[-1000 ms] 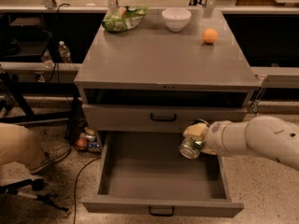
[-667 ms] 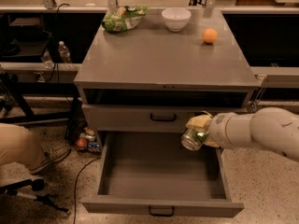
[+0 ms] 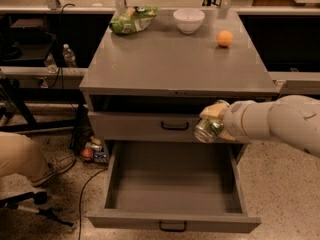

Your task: Pick green can from middle drawer and place on counter

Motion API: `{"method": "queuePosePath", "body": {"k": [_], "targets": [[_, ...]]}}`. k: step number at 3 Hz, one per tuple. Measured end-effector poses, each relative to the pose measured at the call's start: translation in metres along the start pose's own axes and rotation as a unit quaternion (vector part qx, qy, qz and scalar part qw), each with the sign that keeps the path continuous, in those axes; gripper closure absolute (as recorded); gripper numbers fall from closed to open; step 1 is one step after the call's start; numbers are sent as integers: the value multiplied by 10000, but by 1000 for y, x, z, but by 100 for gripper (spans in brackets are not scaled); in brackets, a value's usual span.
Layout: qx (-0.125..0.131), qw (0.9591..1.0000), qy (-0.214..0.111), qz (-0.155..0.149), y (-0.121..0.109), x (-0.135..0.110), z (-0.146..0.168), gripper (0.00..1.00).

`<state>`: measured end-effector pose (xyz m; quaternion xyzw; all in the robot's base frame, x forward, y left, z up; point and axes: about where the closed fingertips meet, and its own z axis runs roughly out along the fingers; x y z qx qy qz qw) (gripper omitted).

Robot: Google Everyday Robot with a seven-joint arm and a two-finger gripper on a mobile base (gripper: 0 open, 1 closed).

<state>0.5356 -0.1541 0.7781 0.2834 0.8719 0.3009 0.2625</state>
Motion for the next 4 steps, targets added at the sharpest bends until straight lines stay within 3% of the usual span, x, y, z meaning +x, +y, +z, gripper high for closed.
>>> {"method": "queuePosePath", "body": {"k": [1, 2, 3, 4], "targets": [[-75, 9998, -168, -102, 29, -9, -12, 100], [-75, 9998, -168, -102, 29, -9, -12, 100], [-119, 9995, -301, -25, 46, -26, -27, 100], [59, 9991, -397, 159, 77, -60, -33, 100]]}}
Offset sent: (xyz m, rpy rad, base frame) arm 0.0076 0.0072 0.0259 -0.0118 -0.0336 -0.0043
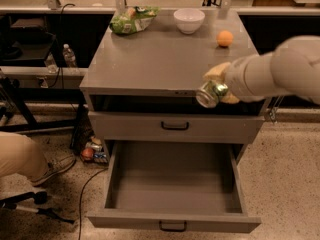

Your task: Pick green can from middle drawer and place on counter

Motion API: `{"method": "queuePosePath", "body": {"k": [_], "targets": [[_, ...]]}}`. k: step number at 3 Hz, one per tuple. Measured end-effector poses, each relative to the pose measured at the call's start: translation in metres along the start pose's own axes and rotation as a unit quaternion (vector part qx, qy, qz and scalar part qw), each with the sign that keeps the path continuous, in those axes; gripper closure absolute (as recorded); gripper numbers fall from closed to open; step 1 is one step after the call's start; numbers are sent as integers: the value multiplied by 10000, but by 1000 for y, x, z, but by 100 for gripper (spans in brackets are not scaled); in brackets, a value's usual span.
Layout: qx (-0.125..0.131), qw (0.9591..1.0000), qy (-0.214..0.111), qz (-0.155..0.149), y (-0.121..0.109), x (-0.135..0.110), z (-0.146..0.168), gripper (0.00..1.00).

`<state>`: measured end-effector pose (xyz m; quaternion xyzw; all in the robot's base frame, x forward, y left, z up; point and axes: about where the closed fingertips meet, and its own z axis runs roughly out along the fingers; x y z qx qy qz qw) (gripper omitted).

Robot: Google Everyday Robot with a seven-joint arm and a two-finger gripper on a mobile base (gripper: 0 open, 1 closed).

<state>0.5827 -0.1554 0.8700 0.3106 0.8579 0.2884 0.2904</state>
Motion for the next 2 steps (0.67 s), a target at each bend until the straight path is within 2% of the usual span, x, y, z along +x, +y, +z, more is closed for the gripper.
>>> {"method": "queuePosePath", "body": {"k": [1, 2], "targets": [[202, 9998, 53, -22, 30, -11, 15, 100], [450, 9986, 146, -249, 61, -20, 35, 100]]}}
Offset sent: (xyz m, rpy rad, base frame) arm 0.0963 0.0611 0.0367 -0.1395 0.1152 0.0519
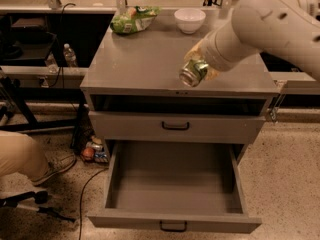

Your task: Pick green can from middle drawer and place on counter

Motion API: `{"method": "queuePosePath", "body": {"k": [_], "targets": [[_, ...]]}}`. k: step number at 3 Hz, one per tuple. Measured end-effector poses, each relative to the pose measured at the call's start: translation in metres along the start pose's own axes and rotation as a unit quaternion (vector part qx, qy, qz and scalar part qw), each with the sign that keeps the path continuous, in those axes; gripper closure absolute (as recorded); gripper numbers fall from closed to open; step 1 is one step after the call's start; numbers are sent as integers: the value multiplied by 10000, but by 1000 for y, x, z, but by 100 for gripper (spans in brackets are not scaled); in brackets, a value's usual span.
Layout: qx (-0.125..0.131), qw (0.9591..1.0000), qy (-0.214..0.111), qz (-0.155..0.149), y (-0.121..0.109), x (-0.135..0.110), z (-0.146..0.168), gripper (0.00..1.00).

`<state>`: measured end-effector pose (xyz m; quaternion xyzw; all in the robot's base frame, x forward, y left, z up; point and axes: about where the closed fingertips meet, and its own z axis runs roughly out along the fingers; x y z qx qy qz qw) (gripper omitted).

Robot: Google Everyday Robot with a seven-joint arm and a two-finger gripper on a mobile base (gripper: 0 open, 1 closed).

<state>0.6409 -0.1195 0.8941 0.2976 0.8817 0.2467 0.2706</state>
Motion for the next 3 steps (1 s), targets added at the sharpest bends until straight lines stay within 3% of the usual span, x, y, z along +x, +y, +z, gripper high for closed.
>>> {"method": "queuePosePath", "body": {"k": [1, 3], "targets": [[271, 9989, 113, -363, 25, -7, 15, 100], [508, 9943, 594, -728, 48, -11, 46, 100]]}}
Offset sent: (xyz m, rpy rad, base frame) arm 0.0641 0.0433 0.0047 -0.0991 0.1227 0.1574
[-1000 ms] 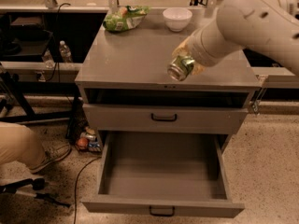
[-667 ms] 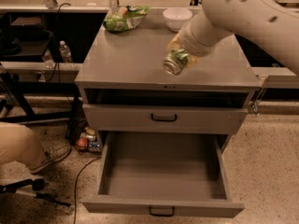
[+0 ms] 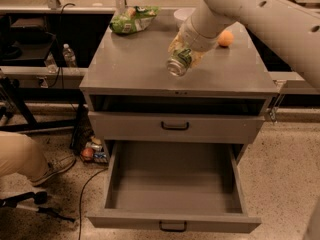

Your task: Pick green can from middle drawer and place on counter

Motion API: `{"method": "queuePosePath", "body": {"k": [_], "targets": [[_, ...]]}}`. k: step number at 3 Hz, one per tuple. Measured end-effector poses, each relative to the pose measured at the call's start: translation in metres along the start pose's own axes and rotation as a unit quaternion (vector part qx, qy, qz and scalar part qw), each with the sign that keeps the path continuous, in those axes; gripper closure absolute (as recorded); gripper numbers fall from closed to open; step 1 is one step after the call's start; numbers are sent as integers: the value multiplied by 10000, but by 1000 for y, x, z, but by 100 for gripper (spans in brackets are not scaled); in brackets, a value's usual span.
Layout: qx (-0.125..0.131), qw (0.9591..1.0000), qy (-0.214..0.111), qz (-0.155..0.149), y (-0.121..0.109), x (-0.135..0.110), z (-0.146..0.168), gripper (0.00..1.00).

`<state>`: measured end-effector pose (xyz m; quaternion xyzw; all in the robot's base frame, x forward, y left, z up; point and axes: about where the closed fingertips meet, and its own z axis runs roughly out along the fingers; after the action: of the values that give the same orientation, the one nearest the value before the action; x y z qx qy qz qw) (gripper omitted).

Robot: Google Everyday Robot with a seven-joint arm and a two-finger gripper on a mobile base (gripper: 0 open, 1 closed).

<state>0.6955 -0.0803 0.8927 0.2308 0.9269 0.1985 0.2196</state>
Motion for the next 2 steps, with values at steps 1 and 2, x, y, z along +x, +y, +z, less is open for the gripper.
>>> {"method": "queuePosePath", "body": {"k": [1, 2], "targets": [[194, 9995, 240, -103, 5, -3, 19, 99], [380, 9986, 320, -158, 8, -6, 33, 77]]}}
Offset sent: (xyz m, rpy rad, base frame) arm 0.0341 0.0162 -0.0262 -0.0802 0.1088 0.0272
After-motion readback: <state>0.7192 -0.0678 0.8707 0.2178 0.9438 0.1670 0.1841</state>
